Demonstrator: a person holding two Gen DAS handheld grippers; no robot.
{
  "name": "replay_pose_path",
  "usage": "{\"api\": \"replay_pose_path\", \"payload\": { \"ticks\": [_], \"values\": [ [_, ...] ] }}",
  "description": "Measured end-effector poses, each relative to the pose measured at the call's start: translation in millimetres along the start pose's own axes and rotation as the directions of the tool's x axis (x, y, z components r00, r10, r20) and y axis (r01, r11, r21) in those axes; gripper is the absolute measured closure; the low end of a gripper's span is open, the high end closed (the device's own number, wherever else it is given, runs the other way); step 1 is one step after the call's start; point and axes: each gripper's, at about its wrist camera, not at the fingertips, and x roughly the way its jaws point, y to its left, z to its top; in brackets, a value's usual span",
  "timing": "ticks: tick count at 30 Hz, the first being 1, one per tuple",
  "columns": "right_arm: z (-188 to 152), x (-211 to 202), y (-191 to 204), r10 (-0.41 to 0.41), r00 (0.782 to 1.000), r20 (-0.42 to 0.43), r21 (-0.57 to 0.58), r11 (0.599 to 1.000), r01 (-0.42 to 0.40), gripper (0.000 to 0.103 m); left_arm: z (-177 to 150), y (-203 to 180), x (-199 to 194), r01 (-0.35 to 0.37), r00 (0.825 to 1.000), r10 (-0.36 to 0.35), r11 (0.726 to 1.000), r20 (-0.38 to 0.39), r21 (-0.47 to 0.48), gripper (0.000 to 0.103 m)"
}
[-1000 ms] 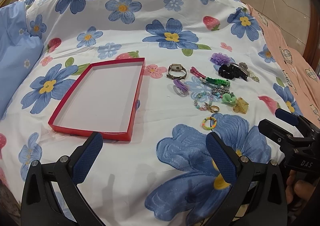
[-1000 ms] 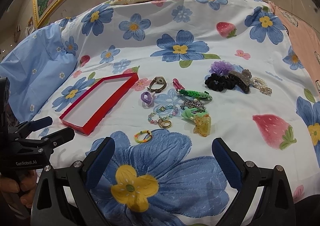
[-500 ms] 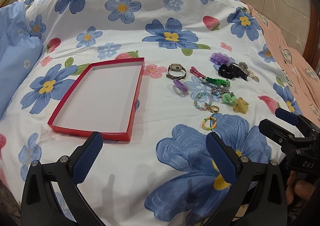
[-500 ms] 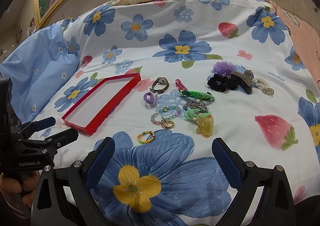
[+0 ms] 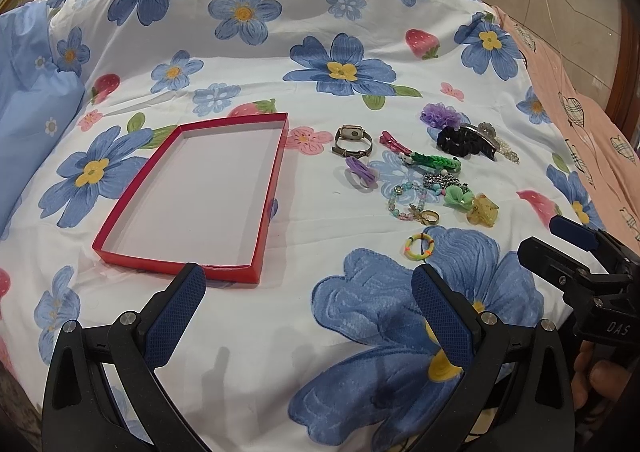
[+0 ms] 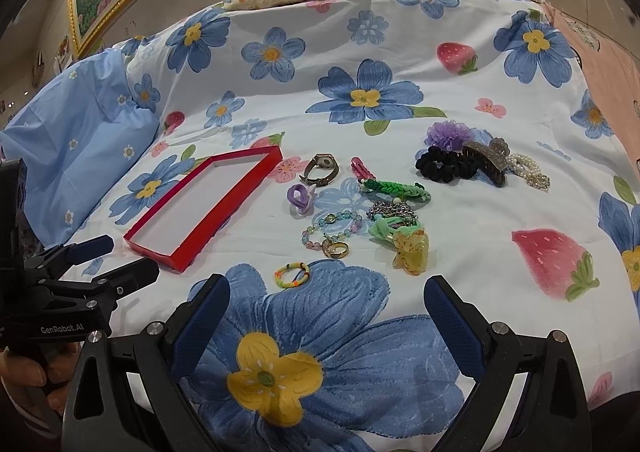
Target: Organize jewelry
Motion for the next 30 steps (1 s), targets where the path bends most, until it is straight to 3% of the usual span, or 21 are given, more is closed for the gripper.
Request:
{"api": "replay_pose_path", "payload": {
  "ticks": [10, 30],
  "values": [
    [5, 5, -1, 0.006, 1.0, -0.002, 0.007, 1.0, -0.006, 0.004, 6, 1, 13, 0.019, 0.999, -0.019, 1.0, -0.027, -0.006, 0.0],
    [49, 41, -41, 0.028, 0.999, -0.028, 0.077, 0.997, -0.026, 0.005, 60, 9, 68, 0.111, 0.987, -0.117, 0.992, -0.108, -0.063, 0.0]
  ]
}}
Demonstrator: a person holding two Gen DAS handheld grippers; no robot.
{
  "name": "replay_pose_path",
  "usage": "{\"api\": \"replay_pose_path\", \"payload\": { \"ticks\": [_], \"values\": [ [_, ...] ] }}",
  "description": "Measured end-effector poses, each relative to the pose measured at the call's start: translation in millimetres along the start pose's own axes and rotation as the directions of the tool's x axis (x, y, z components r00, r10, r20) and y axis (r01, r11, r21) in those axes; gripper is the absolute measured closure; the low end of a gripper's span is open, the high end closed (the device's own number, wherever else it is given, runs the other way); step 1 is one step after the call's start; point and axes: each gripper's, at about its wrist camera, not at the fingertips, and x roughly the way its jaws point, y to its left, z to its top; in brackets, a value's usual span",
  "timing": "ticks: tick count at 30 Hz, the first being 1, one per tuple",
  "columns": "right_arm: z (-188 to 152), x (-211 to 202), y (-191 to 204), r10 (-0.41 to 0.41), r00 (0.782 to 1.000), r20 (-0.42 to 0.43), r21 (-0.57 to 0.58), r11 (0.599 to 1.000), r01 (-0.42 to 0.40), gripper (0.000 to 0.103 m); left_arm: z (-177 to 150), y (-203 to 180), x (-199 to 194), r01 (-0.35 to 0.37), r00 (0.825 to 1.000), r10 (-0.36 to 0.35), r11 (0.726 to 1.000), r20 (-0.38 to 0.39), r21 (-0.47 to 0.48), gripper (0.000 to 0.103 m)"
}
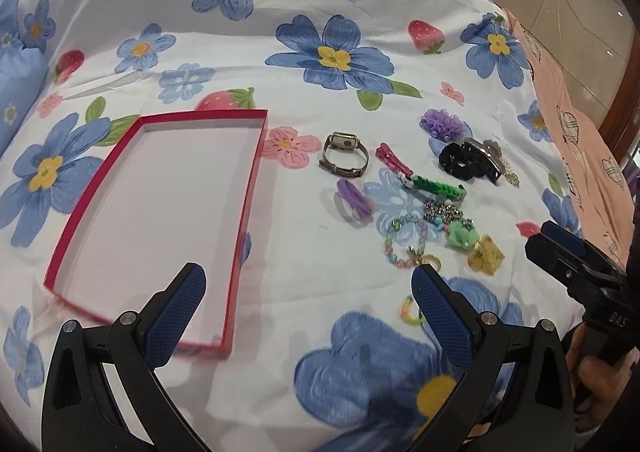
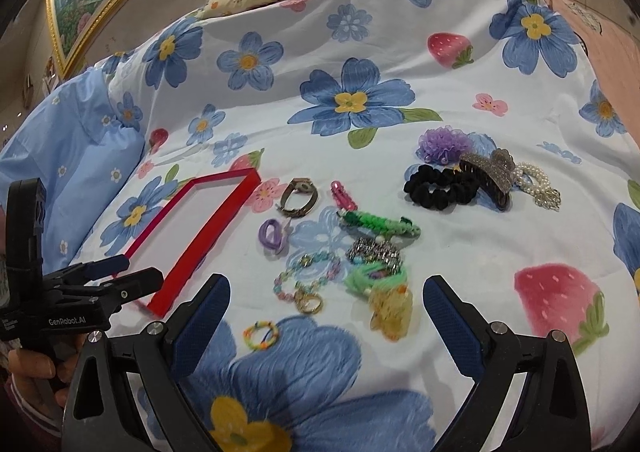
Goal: Organize jewelry
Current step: 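Grasp the gold watch with the left gripper while the right gripper grasps the pink hair clip, then carry the watch into the red tray with the left gripper while the right carries the pink clip there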
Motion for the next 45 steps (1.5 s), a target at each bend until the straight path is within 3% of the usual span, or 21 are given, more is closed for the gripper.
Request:
{"api": "replay_pose_path", "payload": {
  "ticks": [4, 9, 13, 24, 31, 36, 39, 41, 42, 45],
  "values": [
    [17, 15, -7, 0.007, 1.0, -0.013, 0.01, 1.0, -0.007, 0.009, 17, -3, 12, 0.007, 1.0, -0.007, 1.0, -0.013, 0.02, 0.002],
    [42, 44, -11, 0.033, 0.998, -0.052, 0.018, 0.999, -0.032, 0.026, 47, -2, 31, 0.003, 1.0, -0.002, 0.999, -0.018, 0.044, 0.005],
    [60, 76, -12, 0.055, 0.994, -0.099, 0.018, 0.998, -0.053, 0.039, 68, 2, 55, 0.015, 0.999, -0.012, 0.999, -0.049, 0.05, 0.014],
    [75, 148, -14, 0.045, 0.97, -0.238, -0.009, 0.999, -0.049, 0.05, 102, -4, 128, 0.062, 0.987, -0.048, 0.994, -0.155, 0.085, 0.034],
    [75, 177, -19, 0.02, 0.953, -0.303, -0.031, 0.999, -0.031, 0.061, 111, -10, 167, 0.068, 0.972, -0.04, 0.991, -0.232, 0.113, 0.058],
    [75, 190, -22, 0.009, 0.945, -0.328, -0.033, 0.999, -0.021, 0.063, 110, -10, 187, 0.075, 0.961, -0.042, 0.991, -0.274, 0.111, 0.064],
    [73, 195, -21, -0.01, 0.944, -0.329, -0.052, 0.999, -0.007, 0.071, 109, -10, 193, 0.074, 0.959, -0.039, 0.991, -0.281, 0.113, 0.067],
    [73, 196, -20, -0.025, 0.945, -0.326, -0.062, 0.998, 0.005, 0.082, 110, -12, 193, 0.077, 0.961, -0.04, 0.989, -0.273, 0.126, 0.088],
    [72, 196, -21, -0.03, 0.946, -0.323, -0.064, 0.998, 0.009, 0.083, 110, -13, 194, 0.085, 0.963, -0.049, 0.988, -0.264, 0.128, 0.095],
    [73, 194, -19, -0.033, 0.951, -0.308, -0.064, 0.998, 0.014, 0.083, 109, -14, 193, 0.105, 0.964, -0.068, 0.986, -0.258, 0.133, 0.1]
  ]
}}
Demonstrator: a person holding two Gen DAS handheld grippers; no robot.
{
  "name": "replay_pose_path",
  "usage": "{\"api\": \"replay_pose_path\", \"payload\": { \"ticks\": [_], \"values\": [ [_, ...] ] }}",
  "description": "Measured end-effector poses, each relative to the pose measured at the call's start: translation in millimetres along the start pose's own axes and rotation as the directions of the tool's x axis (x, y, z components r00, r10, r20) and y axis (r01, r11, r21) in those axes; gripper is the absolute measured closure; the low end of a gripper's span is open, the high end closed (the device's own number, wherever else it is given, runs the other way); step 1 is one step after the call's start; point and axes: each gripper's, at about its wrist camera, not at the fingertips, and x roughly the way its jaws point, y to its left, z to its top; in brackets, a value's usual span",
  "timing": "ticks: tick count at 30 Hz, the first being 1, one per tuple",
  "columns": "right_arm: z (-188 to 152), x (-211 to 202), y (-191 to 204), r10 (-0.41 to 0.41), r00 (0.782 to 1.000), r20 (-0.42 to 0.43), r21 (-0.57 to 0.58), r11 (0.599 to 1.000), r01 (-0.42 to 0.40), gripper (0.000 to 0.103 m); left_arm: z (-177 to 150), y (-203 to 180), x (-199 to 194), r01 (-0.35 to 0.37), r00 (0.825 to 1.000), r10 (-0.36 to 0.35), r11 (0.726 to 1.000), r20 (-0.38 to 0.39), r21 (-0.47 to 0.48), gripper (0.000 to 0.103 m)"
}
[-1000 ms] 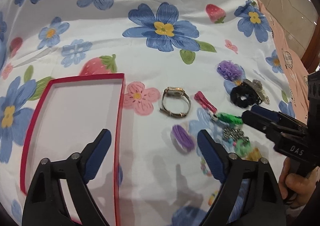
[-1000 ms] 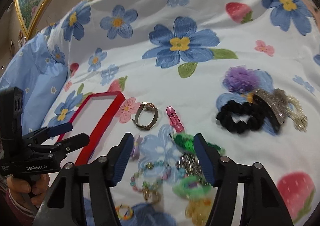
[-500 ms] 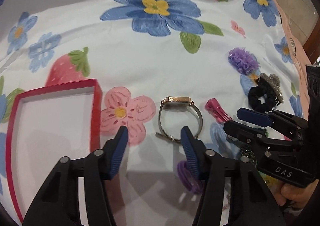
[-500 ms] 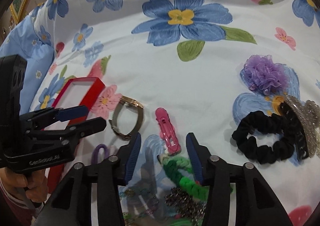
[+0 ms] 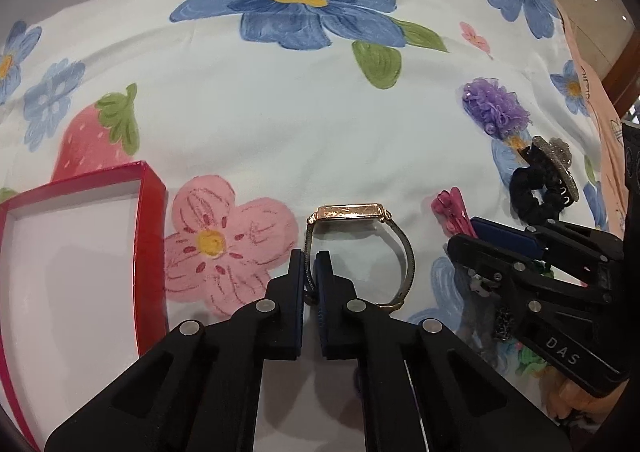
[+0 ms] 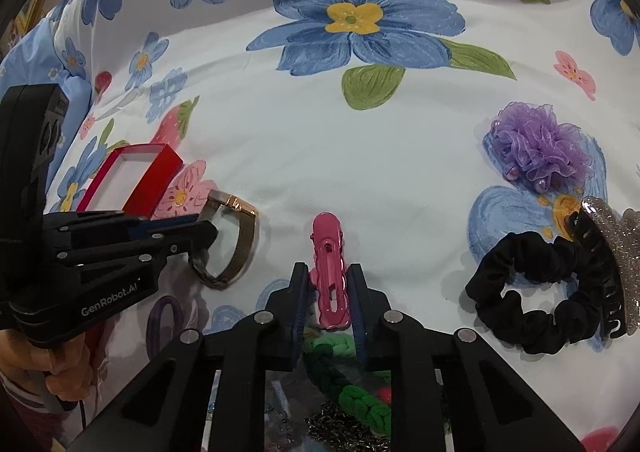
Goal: Organize jewelry
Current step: 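Carry the watch into the red tray with the left gripper while the right carries the pink clip there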
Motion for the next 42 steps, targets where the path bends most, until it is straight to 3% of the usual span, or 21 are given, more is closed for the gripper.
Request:
{"api": "replay_pose_path", "payload": {
  "ticks": [15, 28, 42],
  "values": [
    [1, -40, 25, 0.059, 0.993, 0.1, 0.0, 0.998, -0.06, 0.084, -23, 24, -68, 0.071, 0.99, -0.061, 0.994, 0.127, -0.078, 0.102],
    [4, -32, 103, 0.169, 0.981, 0.092, -0.091, 0.983, -0.16, 0.084, -71, 108, -117, 0.013, 0.985, 0.03, 0.969, 0.168, -0.246, 0.102],
    [25, 12, 182, 0.26, 0.965, 0.022, -0.174, 0.952, -0.253, 0.084, -85, 178, -113, -0.057, 0.983, 0.115, 0.93, 0.142, -0.362, 0.102]
  ]
}}
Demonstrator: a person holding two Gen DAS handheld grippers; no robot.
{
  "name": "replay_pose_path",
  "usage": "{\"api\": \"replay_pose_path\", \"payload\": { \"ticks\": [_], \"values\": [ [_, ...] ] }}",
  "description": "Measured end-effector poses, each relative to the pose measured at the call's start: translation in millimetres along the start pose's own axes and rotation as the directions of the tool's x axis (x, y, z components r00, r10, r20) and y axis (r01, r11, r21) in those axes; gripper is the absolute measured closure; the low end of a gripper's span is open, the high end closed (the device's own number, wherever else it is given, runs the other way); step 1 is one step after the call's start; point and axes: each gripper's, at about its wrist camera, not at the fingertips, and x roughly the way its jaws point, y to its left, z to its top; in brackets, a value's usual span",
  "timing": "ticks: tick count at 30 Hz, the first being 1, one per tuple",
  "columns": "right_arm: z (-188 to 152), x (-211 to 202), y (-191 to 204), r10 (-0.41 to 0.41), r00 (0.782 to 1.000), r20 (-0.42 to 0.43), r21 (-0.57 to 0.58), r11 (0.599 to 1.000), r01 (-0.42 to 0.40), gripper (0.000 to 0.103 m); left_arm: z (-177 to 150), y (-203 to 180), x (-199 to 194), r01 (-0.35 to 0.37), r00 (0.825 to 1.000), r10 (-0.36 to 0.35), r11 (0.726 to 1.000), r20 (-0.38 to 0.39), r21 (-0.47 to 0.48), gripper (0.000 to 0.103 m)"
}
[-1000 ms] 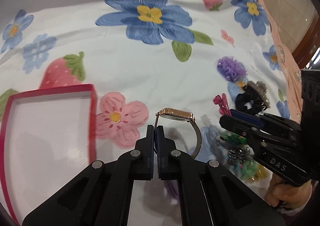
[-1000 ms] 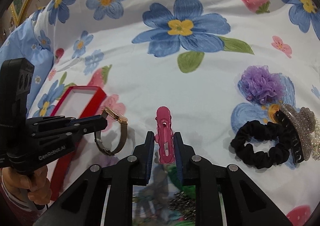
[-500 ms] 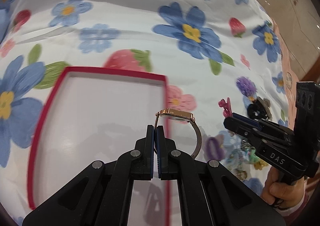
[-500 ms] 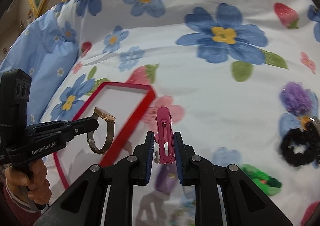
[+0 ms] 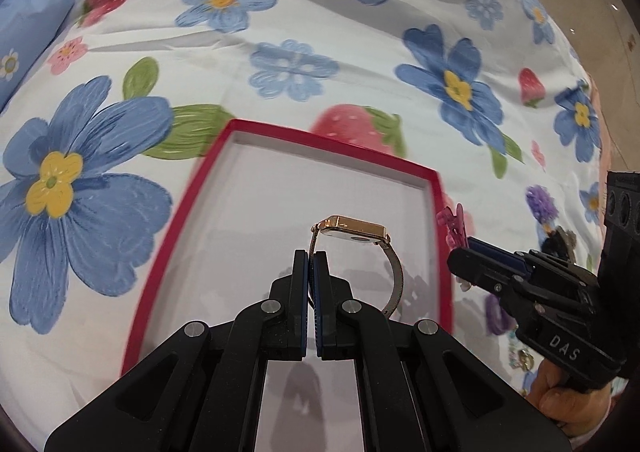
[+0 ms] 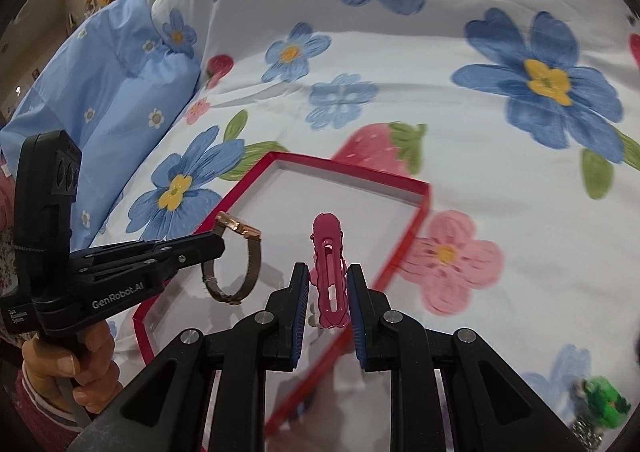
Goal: Organize jewelry
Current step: 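Carry the watch into the red tray with the left gripper while the right carries the pink clip there, then open both grippers to release the watch and pink clip in the tray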
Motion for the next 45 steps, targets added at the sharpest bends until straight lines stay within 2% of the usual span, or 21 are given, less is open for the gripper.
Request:
{"api": "replay_pose_path", "payload": {
  "ticks": [11, 26, 27, 34, 37, 41, 45],
  "values": [
    [9, 55, 9, -0.038, 0.996, -0.082, -0.057, 0.998, 0.034, 0.084, 9, 30, 41, -0.04, 0.998, 0.036, 0.997, -0.057, -0.062, 0.102],
    [9, 75, 16, -0.103, 0.986, -0.135, -0.14, 0.987, 0.084, 0.083, 9, 31, 54, -0.098, 0.992, 0.094, 0.994, -0.088, -0.048, 0.1],
    [9, 75, 15, -0.101, 0.985, -0.137, -0.14, 0.987, 0.082, 0.083, 9, 31, 54, -0.101, 0.991, 0.096, 0.994, -0.089, -0.047, 0.099],
    [11, 72, 12, -0.076, 0.988, -0.134, -0.113, 0.992, 0.061, 0.08, 10, 29, 47, -0.122, 0.99, 0.118, 0.991, -0.078, -0.046, 0.076],
    [11, 63, 10, -0.055, 0.991, -0.121, -0.084, 0.995, 0.045, 0.074, 9, 27, 38, -0.126, 0.99, 0.123, 0.991, -0.064, -0.048, 0.074],
    [8, 38, 6, -0.018, 0.998, -0.062, -0.046, 0.999, 0.015, 0.064, 5, 25, 22, -0.107, 0.994, 0.104, 0.991, -0.042, -0.075, 0.072],
    [-1, 6, -2, 0.013, 1.0, -0.005, 0.0, 1.0, -0.013, 0.064, -5, 16, -2, -0.058, 0.998, 0.059, 0.993, 0.008, -0.099, 0.068]
  ]
}}
